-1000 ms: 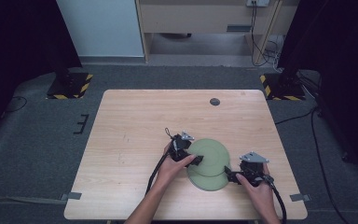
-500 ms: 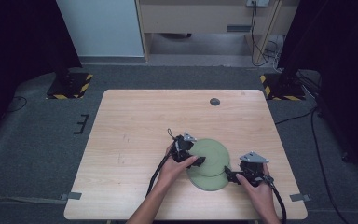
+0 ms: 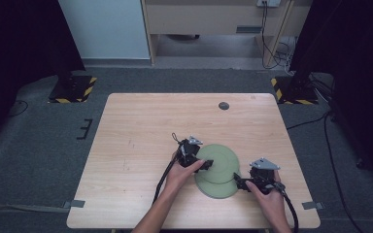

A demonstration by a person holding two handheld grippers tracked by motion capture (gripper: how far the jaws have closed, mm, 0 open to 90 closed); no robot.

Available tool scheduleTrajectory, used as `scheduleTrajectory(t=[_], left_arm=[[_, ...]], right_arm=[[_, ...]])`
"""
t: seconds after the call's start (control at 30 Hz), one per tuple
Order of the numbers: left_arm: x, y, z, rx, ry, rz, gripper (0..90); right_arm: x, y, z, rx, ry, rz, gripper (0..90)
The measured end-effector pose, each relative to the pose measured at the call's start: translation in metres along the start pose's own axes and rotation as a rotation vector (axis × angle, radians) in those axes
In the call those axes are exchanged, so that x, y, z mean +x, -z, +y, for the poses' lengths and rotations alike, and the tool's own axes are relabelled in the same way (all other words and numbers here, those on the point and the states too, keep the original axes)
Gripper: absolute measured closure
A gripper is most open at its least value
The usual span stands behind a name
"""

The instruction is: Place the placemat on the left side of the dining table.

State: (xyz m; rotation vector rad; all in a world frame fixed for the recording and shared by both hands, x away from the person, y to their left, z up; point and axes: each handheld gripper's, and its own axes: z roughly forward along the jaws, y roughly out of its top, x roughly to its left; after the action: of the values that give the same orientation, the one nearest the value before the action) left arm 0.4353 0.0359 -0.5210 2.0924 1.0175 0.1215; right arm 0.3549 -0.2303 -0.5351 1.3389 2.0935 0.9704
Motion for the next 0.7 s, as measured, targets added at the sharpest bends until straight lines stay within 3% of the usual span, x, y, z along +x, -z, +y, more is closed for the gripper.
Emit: scheduleTrajectory(t=[0.3,0.7], left_arm=[[0.000,0.004,0.001,0.003,-0.021,0.030,32.1],[-0.002,0.019,0.007,-0.053,-0.037,0.033,48.0]], right_arm=[[-0.001,0.000,0.000,0.003,-0.003,0.003,2.7],[-0.001,-0.001,0.000,0.007,-0.009,0.002,1.4]])
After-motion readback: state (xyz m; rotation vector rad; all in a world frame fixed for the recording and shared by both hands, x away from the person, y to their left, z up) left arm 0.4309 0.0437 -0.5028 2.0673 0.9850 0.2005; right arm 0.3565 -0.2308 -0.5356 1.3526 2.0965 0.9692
